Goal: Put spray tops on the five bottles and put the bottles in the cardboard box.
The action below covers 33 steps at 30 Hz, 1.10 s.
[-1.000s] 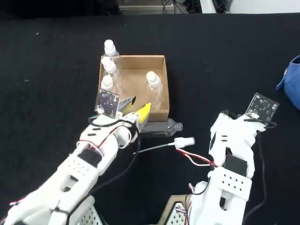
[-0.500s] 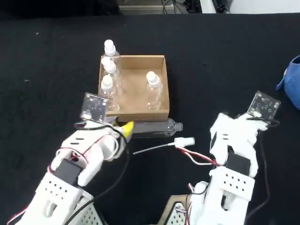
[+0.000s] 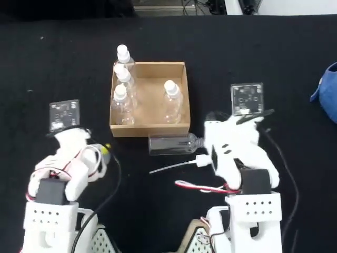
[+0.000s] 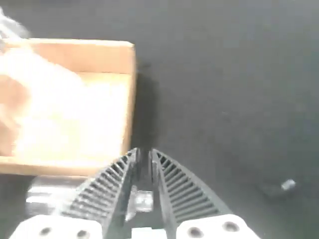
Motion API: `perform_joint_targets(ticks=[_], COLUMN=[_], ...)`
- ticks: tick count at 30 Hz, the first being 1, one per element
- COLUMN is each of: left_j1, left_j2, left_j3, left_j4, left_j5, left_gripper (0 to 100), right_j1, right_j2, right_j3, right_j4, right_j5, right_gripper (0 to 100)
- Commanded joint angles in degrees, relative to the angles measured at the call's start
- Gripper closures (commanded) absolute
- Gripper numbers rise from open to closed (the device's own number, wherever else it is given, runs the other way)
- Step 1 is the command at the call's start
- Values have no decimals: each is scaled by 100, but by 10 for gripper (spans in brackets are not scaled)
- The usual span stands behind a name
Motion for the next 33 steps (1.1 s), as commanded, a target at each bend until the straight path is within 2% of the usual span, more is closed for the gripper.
perform_joint_targets(ticks=[1, 6, 10, 16, 24, 33], left_j1=[-752, -1886, -2378, -2932, -3073, -3064], left_j2=[-18, -18, -18, -18, -79, -79], left_j3=[-514, -57, 673, 1596, 2360, 2765], left_j4=[149, -554, -1310, -2409, -2488, -2488], left_j5=[-62, -62, -26, -9, -9, -9], left_gripper=[971, 971, 971, 971, 971, 971], right_j1=[-571, -914, -1266, -1758, -2215, -2251], right_j2=[-57, 409, 1191, 2000, 2062, 2062], right_j3=[-505, -690, -963, -1323, -1191, -57], right_j4=[88, -114, -246, -202, -264, -2101], right_j5=[53, 62, 62, 62, 62, 18], right_gripper=[902, 876, 864, 708, 724, 723])
